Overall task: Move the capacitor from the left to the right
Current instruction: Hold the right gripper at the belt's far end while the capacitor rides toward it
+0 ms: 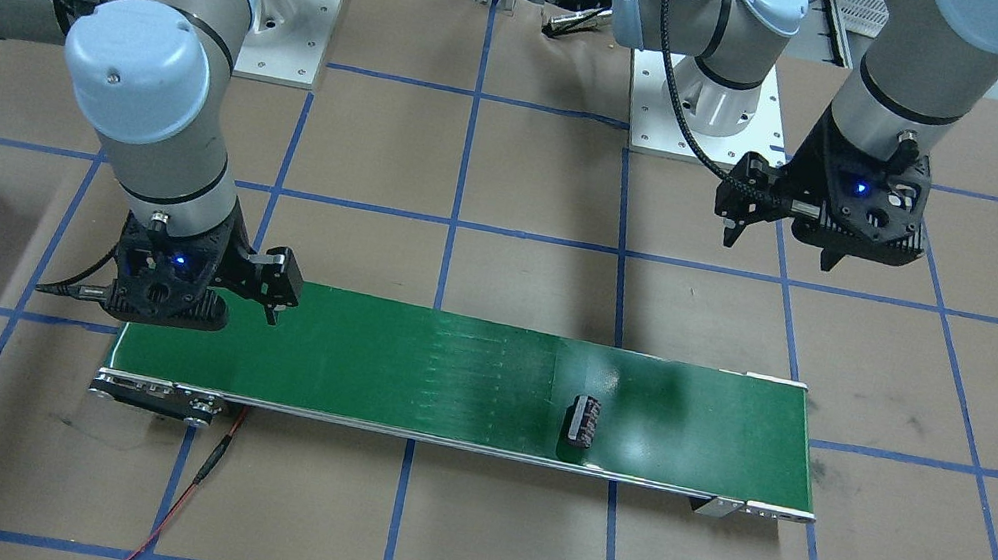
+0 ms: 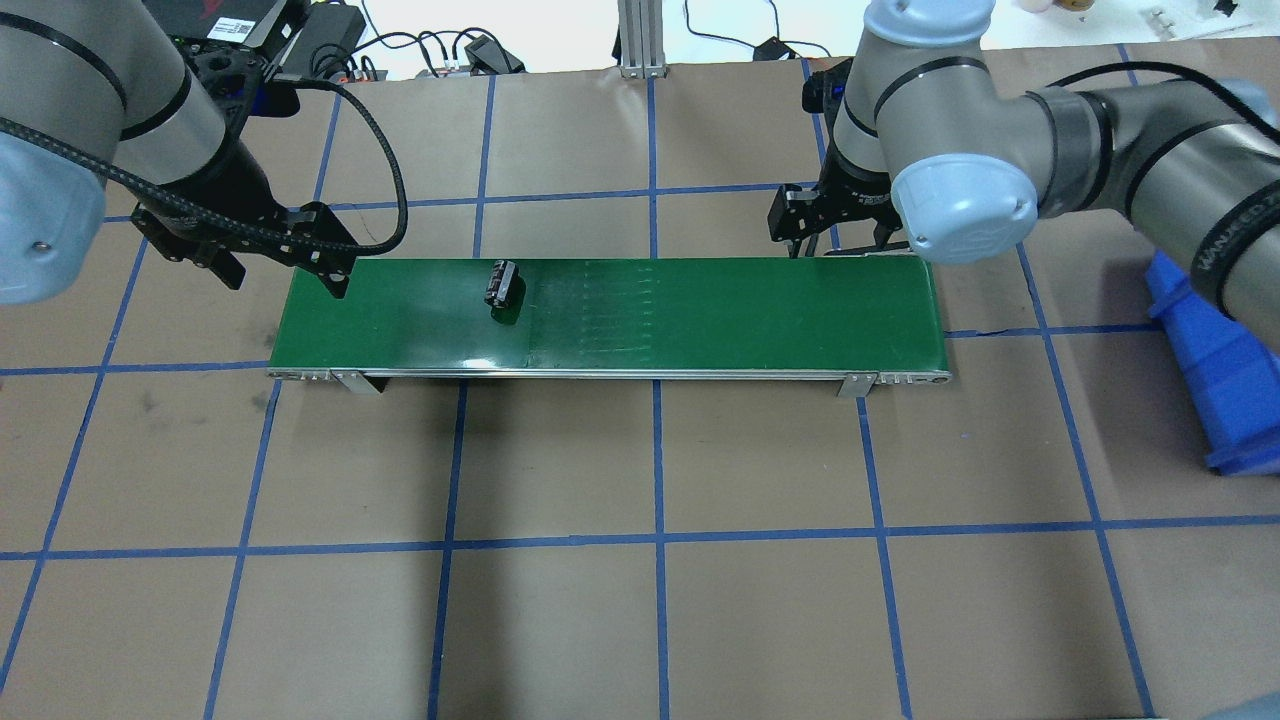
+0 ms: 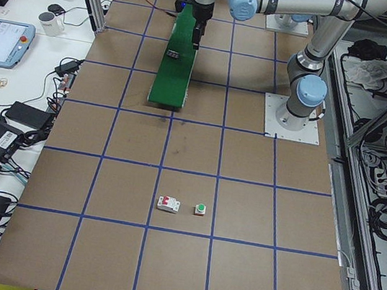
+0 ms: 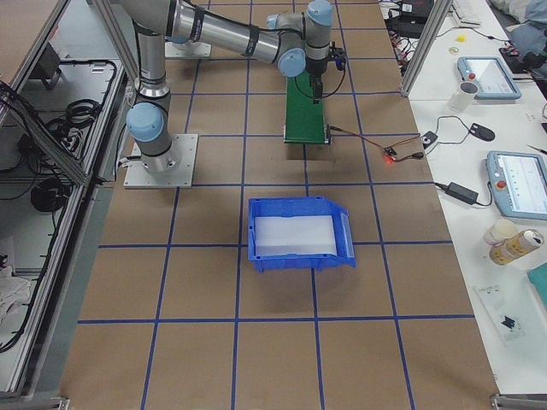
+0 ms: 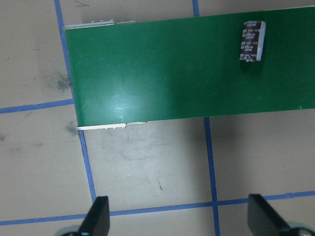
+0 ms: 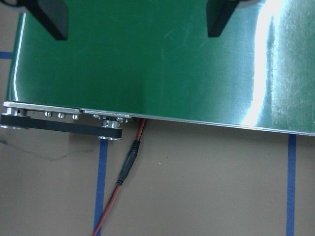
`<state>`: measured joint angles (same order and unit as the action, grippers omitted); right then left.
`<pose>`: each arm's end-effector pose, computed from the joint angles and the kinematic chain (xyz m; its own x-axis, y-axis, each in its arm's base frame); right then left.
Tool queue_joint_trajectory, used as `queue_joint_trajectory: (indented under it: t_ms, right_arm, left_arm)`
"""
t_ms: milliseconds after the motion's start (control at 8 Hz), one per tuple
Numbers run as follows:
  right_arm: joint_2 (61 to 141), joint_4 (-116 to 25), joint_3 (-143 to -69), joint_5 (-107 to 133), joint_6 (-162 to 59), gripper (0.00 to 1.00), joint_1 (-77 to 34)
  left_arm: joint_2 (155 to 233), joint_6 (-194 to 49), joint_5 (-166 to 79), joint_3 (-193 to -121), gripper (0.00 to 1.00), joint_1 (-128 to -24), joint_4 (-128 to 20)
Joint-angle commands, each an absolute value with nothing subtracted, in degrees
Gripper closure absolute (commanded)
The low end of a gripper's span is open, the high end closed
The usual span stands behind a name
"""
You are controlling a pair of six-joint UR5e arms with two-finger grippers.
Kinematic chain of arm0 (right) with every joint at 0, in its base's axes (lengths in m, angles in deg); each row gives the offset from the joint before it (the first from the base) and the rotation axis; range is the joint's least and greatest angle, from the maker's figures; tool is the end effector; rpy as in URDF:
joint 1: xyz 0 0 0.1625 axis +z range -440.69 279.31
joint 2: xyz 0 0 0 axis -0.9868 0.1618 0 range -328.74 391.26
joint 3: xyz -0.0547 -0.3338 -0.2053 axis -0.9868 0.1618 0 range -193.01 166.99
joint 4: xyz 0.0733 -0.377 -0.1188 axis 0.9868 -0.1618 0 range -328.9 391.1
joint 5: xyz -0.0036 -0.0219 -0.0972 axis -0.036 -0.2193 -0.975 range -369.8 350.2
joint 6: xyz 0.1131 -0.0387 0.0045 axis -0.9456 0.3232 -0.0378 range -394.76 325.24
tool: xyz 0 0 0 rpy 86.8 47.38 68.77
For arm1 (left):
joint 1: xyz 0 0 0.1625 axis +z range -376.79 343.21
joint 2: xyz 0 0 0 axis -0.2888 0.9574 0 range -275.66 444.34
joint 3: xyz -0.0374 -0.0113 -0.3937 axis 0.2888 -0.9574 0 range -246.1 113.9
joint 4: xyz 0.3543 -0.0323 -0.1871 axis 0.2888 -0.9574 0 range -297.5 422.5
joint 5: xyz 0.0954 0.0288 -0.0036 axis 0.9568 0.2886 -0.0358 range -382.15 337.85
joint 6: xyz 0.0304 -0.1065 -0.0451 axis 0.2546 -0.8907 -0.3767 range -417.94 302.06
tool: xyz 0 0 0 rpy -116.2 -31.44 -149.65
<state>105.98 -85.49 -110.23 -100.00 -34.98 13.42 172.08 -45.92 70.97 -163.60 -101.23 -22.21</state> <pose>0.1729 -0.5516 0.2869 -0.9977 -0.0676 0.0032 -0.0677 0.9952 -0.0712 -0.0814 -0.4720 0.4039 -0.9922 0.1127 -0.0534 0.1124 0.9936 0.0103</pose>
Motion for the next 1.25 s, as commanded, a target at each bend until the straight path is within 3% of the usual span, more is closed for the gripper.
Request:
queue_joint_trajectory:
  t_ms: [0,1125]
  right_arm:
    - [105.44,-90.55,-114.08,-95.85,-34.33,0.00,11.00]
    - [106.05,-90.46,-117.07,-92.07,-33.97,0.00,7.47]
  left_arm:
    - [172.23,-45.81,70.84,-163.57,0.00,-101.25,-21.97]
    - [172.32,-45.72,71.63,-164.01,0.00,-101.42,-22.05]
